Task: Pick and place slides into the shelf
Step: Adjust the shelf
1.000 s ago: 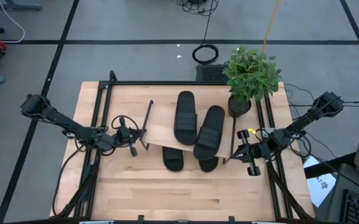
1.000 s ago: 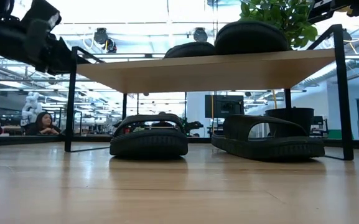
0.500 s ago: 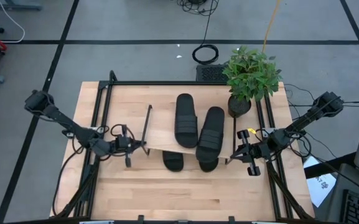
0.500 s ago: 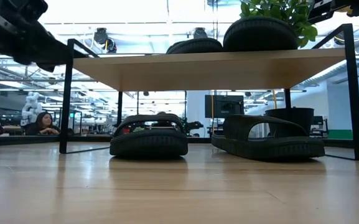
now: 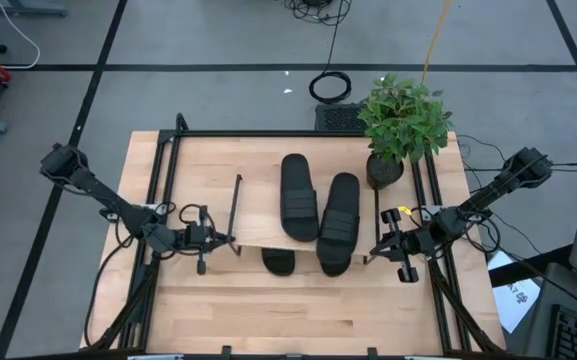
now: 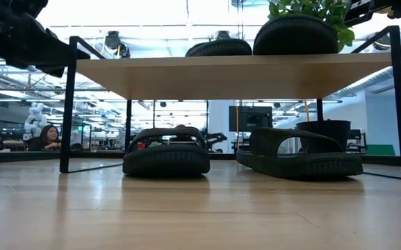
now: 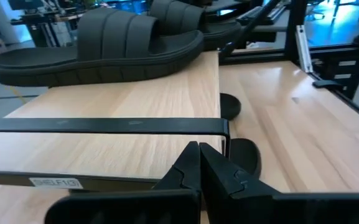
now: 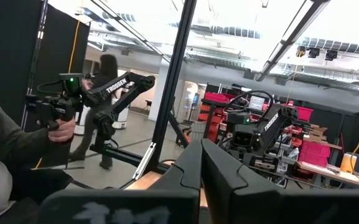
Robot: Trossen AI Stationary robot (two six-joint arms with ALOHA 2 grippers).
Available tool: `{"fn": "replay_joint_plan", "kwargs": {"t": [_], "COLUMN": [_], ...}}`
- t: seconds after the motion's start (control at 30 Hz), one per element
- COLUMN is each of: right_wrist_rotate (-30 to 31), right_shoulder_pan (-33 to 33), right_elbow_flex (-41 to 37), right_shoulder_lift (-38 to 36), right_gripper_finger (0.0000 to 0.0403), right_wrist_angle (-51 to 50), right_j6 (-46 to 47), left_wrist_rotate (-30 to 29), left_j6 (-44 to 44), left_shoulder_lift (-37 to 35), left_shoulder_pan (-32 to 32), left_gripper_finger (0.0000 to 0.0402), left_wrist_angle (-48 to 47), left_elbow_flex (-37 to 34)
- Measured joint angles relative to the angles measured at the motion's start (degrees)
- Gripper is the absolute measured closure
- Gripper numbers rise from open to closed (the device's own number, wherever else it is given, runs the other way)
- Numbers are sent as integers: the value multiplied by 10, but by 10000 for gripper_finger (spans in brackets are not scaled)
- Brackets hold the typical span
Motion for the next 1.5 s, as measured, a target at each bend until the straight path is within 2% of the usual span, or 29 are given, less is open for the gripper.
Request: {"fn": "replay_joint_plan", "kwargs": {"t": [0.3, 0.57, 0.63, 0.8, 1.0, 1.1, 1.27, 1.5], "right_wrist_rotate": [0, 0, 0, 0, 0, 0, 1, 0], "right_shoulder_pan": [0, 0, 0, 0, 0, 0, 0, 0], "right_elbow_flex": [0, 0, 0, 0, 0, 0, 0, 0], "right_shoulder_lift": [0, 0, 0, 0, 0, 0, 0, 0], "right_gripper_finger": [403, 403, 403, 403, 403, 403, 403, 403], "right_wrist_angle": [0, 0, 0, 0, 0, 0, 9, 9], "right_j6": [2, 15, 15, 15, 1, -5, -1, 2], "left_wrist_rotate": [80, 94, 89, 19, -32, -25, 29, 29], "left_j6": [-2, 29, 34, 37, 65, 55, 43, 43], "left_shoulder_lift": [0, 0, 0, 0, 0, 0, 0, 0], "left_shoulder_pan": [-4, -26, -26, -27, -27, -26, -26, -26], "left_gripper_finger": [401, 401, 401, 401, 400, 399, 399, 388], "left_wrist_angle": [0, -2, -2, -4, -4, -4, -2, 1], "left_elbow_flex": [0, 0, 0, 0, 0, 0, 0, 0]}}
